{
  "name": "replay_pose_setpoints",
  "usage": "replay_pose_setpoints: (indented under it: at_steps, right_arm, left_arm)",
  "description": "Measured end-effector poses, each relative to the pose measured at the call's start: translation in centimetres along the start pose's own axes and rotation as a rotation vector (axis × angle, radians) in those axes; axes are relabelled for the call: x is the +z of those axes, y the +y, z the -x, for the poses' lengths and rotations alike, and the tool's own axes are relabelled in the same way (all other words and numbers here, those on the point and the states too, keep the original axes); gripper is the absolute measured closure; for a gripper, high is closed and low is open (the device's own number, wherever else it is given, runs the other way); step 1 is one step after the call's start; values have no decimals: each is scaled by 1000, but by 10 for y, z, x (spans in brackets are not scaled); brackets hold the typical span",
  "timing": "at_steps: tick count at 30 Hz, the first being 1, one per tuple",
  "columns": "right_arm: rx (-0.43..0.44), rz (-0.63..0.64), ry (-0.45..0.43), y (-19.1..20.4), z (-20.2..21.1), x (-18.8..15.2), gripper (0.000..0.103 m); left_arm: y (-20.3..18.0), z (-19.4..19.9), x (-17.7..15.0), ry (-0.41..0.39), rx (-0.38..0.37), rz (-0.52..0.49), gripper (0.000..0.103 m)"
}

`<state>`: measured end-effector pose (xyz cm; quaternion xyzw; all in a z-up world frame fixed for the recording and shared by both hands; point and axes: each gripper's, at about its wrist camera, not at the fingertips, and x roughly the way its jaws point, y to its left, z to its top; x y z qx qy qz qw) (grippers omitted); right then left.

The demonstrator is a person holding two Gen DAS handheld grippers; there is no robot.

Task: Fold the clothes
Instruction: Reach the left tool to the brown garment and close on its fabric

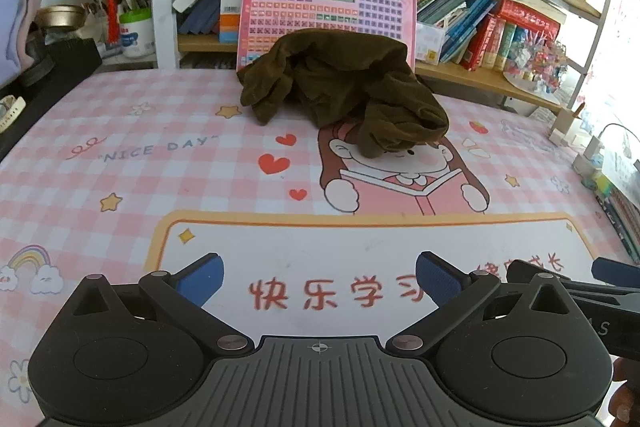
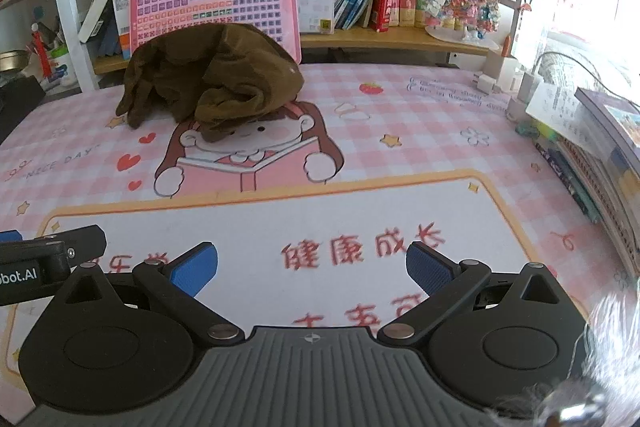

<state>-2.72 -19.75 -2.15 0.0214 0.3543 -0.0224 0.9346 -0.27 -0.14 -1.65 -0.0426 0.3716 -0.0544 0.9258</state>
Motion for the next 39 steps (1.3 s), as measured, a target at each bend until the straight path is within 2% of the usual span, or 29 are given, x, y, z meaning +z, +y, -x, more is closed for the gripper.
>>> replay_pose_setpoints:
  at_steps: [5, 10, 16, 21, 28, 31, 32, 34, 35, 36, 37, 39]
  right_arm:
    - [54, -11, 2, -16, -17, 16, 1]
    - [135, -113, 2, -44, -34, 38, 1]
    - [238, -267, 95, -78, -62, 44, 2]
    - [297, -392, 162, -105, -74, 40, 2]
    - [362, -484, 182, -131, -79, 44, 2]
    - [389, -511, 172, -139, -78, 47, 2]
    - [394, -515, 168, -141, -77, 48, 2]
    - [405, -521, 159, -145, -76, 49, 2]
    - [407, -520, 155, -146, -75, 48, 2]
    - [409, -521, 153, -148, -74, 48, 2]
    - [411, -523, 153, -149, -75, 48, 2]
    - [416, -529, 155, -150, -76, 47, 2]
  left_arm:
    - [-11, -8, 15, -15, 45, 8, 1]
    - [-20, -27, 41, -41, 91, -3, 1]
    - [-35, -56, 72, -70, 101, -22, 1]
    - [-51, -87, 85, -84, 72, -29, 1]
    - [-88, -132, 99, -87, 46, -176, 1]
    - [-99, -152, 104, -70, 68, -220, 1]
    - [-102, -158, 106, -59, 75, -221, 3]
    - [-103, -167, 110, -25, 75, -213, 18]
    - [-102, -171, 113, 3, 62, -204, 40]
    - [-100, -170, 115, 22, 39, -189, 68]
    - [-99, -169, 117, 38, 14, -173, 79]
    - [-93, -155, 123, 29, -47, -126, 90]
